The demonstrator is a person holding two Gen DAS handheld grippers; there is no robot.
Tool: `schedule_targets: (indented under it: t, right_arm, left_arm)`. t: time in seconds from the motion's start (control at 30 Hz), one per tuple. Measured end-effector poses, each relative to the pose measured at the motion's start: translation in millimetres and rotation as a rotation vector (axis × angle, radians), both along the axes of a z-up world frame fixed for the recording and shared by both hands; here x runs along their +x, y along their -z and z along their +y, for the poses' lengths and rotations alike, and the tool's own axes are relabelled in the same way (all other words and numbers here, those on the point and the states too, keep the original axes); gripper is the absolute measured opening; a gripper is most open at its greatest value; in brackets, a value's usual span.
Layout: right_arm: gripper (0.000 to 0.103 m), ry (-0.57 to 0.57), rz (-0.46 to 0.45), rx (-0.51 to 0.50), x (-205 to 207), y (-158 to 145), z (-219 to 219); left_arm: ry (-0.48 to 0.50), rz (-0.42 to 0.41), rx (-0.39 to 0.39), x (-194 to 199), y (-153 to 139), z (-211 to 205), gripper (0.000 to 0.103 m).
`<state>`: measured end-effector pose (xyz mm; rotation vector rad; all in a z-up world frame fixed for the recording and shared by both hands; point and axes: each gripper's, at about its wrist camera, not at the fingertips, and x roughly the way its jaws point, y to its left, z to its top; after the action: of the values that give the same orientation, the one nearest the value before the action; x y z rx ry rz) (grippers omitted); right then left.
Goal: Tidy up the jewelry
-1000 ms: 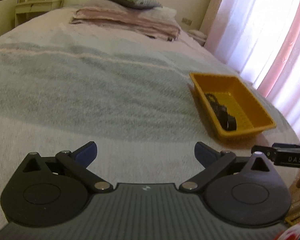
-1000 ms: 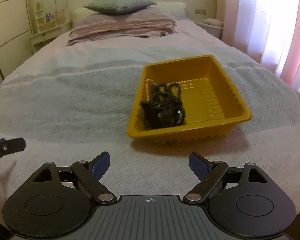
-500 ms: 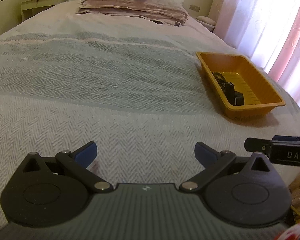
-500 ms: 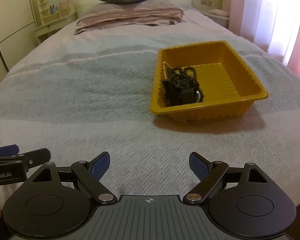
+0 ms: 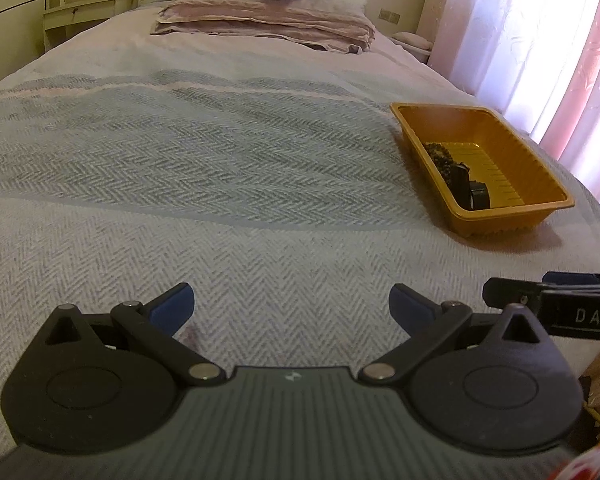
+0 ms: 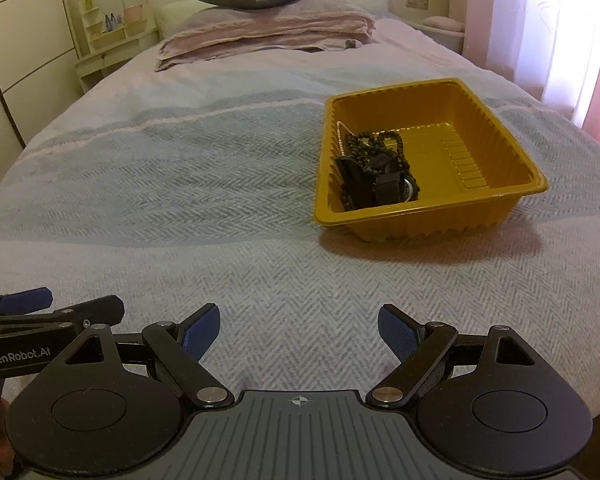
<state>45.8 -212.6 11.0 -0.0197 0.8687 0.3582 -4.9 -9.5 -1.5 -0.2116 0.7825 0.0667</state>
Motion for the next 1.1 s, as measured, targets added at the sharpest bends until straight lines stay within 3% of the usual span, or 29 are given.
schedule_targets:
  t: [1.1]
  right_arm:
    - [0.086,0.007,0.001,-0.002,1.3,0.3,-0.6]
  left_arm:
    - [0.002,-0.006,0.005,0.6,-3.3,-4.1,0.103]
